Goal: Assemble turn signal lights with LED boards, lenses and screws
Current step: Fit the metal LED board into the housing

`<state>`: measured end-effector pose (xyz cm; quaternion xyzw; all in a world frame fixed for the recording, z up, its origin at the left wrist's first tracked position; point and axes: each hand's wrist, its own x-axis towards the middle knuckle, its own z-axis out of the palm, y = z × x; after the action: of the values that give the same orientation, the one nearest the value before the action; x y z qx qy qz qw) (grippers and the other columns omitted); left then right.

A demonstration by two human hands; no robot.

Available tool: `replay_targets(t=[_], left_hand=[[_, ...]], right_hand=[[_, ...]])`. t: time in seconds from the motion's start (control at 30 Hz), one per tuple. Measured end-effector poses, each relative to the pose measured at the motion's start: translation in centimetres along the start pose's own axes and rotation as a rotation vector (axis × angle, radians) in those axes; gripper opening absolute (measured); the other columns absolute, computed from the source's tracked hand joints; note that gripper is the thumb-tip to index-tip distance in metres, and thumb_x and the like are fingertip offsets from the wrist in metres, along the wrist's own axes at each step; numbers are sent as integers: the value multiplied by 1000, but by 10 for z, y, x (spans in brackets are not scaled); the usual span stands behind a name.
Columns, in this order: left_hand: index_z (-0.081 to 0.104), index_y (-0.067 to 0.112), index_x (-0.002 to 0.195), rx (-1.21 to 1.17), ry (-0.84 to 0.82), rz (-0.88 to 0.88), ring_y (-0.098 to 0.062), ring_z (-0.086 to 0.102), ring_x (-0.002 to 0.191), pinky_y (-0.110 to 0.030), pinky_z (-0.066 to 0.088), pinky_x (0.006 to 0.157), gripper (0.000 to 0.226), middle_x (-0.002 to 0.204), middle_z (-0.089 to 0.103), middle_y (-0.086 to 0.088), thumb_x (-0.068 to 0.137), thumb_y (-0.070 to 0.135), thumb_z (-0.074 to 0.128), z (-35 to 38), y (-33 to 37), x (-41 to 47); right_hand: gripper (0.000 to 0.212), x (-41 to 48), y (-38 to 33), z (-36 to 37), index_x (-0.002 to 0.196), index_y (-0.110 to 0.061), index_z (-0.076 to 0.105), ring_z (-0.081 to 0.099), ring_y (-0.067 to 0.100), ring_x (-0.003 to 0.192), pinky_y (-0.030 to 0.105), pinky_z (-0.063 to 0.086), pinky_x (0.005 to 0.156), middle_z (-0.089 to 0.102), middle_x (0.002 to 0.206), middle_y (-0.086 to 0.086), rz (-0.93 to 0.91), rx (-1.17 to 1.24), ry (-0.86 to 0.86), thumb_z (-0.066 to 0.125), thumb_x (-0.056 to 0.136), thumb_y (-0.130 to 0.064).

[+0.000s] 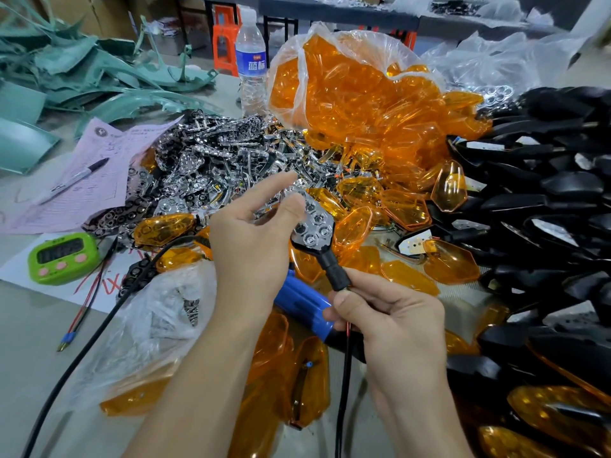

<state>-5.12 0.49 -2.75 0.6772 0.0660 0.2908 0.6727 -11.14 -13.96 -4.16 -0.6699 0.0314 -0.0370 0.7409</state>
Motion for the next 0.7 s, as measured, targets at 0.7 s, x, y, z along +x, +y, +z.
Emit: replay_targets(t=[0.7], left_hand=[[72, 61, 109, 93, -138, 89, 10, 59, 123, -13, 48, 101, 46, 124, 70, 30, 76, 32, 84, 0, 4, -3]], right_hand=[[43, 4, 2, 3, 85, -39, 74, 76, 16, 64, 20, 58, 57, 78, 72, -5, 35, -99, 125, 78, 86, 3]])
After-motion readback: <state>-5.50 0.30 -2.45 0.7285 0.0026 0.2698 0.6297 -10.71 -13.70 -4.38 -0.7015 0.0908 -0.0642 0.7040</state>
